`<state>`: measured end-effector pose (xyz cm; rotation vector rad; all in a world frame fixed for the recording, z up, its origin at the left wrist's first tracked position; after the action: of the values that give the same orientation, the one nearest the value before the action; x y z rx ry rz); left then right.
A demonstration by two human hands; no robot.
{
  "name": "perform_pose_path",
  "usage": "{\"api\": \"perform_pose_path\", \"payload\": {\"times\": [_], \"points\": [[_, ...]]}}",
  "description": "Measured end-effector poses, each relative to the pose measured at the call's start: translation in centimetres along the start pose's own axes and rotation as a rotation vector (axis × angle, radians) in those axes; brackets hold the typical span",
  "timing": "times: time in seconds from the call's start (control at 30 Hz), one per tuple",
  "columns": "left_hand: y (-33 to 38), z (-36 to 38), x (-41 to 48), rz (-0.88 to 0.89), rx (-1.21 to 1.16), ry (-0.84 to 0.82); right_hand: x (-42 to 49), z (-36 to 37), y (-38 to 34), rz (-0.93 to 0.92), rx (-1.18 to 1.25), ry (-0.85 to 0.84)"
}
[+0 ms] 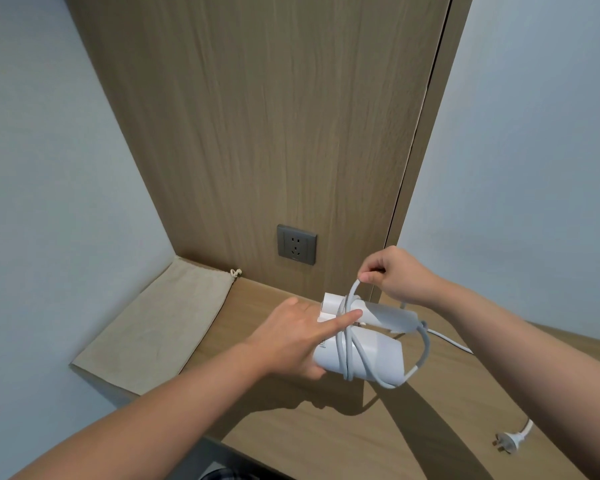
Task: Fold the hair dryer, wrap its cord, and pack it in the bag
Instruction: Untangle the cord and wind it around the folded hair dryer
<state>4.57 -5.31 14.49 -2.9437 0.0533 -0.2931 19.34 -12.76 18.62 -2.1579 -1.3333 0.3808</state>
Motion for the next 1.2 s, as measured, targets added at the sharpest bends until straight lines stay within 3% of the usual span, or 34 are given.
{"api": "perform_pose_path", "payload": {"times": [0.23, 0.37, 0.7, 1.1, 1.2], "points": [[-0.9, 0.2, 0.0, -0.017, -0.044, 0.016, -0.9, 0.2, 2.0, 0.08, 0.063, -0.158], [-0.7, 0.0, -0.1, 0.03, -0.053, 0.051, -1.1, 1.1, 2.3, 0.095, 0.075, -0.147], [-0.3, -0.9, -0.7, 0.108, -0.041, 0.14, -1.7, 1.9, 1.1, 0.016, 0.288, -0.298], [-0.4, -0.8, -1.1, 0.174, -0.102, 0.104, -1.1, 2.5, 1.1, 0.057, 0.223, -0.181], [-0.7, -0.5, -1.1, 0.107, -0.151, 0.063, -0.9, 2.7, 1.0, 0.075, 0.179, -0.124]]}}
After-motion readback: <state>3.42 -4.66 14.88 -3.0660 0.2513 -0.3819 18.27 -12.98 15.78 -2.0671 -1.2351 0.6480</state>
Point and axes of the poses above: each hand's wrist, its own x-axis towards the middle knuckle, its own z-axis out of the palm, y = z × x, the point moved 6 cm from there along x, towards the middle knuckle, and after that the axes turned 9 degrees about -z, right-handed, at the moved point
